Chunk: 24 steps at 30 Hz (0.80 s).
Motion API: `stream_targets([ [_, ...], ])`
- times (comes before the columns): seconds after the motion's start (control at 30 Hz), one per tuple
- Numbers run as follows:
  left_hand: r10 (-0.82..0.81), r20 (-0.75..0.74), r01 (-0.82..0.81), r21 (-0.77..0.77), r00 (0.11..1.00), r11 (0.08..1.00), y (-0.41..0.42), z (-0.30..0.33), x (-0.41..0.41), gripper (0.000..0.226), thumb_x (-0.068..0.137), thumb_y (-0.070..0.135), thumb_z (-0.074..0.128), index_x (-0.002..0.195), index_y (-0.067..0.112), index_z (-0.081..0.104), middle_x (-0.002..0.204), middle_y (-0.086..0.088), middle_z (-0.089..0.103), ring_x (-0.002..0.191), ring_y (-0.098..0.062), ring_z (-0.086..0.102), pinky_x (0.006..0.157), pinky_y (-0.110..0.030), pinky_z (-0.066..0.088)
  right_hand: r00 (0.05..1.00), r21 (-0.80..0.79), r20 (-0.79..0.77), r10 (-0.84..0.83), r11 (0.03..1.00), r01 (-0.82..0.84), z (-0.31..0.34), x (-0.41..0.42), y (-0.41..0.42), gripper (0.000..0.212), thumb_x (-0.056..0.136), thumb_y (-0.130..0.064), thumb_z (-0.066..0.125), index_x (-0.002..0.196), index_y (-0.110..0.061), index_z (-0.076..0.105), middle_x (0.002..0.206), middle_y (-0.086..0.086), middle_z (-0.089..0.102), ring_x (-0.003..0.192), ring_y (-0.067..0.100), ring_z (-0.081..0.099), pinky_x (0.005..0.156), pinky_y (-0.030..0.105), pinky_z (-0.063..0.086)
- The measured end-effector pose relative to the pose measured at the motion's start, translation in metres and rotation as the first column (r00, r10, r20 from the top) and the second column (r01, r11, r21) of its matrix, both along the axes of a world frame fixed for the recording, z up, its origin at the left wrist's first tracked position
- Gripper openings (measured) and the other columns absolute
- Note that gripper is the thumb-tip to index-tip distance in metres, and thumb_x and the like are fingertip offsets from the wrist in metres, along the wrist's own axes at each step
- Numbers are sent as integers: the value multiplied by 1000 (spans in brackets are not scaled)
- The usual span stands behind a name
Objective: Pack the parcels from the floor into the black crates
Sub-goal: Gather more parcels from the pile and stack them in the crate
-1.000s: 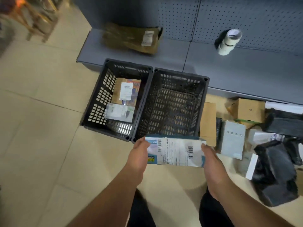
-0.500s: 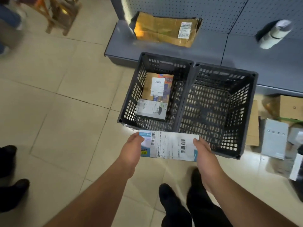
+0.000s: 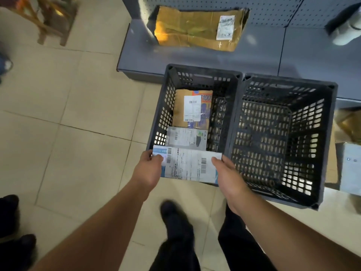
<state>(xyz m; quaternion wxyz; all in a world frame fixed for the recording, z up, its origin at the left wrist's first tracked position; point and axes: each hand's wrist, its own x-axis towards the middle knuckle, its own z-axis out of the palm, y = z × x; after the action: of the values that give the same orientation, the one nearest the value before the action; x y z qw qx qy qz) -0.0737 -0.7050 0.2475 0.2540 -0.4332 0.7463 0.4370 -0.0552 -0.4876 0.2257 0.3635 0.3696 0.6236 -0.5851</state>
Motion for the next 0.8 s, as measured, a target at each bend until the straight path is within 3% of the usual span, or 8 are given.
stream_targets([
  [0.13,-23,43,22,42,999,999,-17,-47,-21,31,101,34,47,133,35,48,112,3,70,94,-17,69,62,-25,49,999,40,29,-26,999,25,-34,-20,-21,51,79,-63,45,127,-47,50,123,-11,64,111,19,59,105,50,44],
  [0.3,-157,137,143,104,978,984,-33,-116,-35,30,98,38,48,128,41,47,106,8,64,98,-19,64,86,-44,58,995,159,96,-23,987,7,-92,-43,-35,77,76,-68,41,149,-46,27,145,-4,53,126,29,52,108,51,38],
  [0.43,-294,158,276,126,943,953,-44,-158,-49,35,94,40,48,129,42,47,103,16,61,90,-10,60,65,-29,46,984,198,162,-74,979,41,-135,-48,-46,67,90,-65,41,151,-50,19,151,-1,47,126,31,48,93,48,34],
  [0.57,-402,183,387,112,897,915,-50,-194,-65,39,97,38,48,136,34,46,103,12,63,89,-9,61,61,-27,40,975,231,194,-111,971,65,-171,-50,-57,63,95,-63,40,152,-50,16,151,2,45,83,16,49,70,33,37],
  [0.6,-423,202,408,115,883,906,-50,-202,-69,40,98,40,47,137,33,45,104,11,64,88,-10,61,60,-27,40,972,240,206,-111,969,60,-179,-51,-59,64,96,-62,39,153,-48,15,151,3,43,82,14,50,67,33,40],
  [0.67,-464,238,447,122,853,886,-50,-216,-76,41,99,42,46,138,31,44,106,7,64,87,-11,61,59,-27,40,974,229,190,-122,970,77,-196,-49,-63,66,98,-57,42,156,-39,17,155,3,39,115,24,55,93,45,47],
  [0.7,-478,251,461,127,842,878,-51,-223,-77,41,99,43,45,139,30,44,105,7,64,86,-11,61,59,-27,39,979,213,169,-115,974,78,-205,-48,-63,67,99,-54,45,157,-33,20,157,4,36,133,29,47,108,48,39],
  [0.8,-515,297,497,140,804,857,-52,-238,-77,45,97,45,47,139,30,45,99,7,64,78,-10,59,55,-27,38,981,176,170,-88,983,58,-222,-48,-63,69,100,-50,48,158,-24,21,160,6,32,145,28,33,116,46,28],
])
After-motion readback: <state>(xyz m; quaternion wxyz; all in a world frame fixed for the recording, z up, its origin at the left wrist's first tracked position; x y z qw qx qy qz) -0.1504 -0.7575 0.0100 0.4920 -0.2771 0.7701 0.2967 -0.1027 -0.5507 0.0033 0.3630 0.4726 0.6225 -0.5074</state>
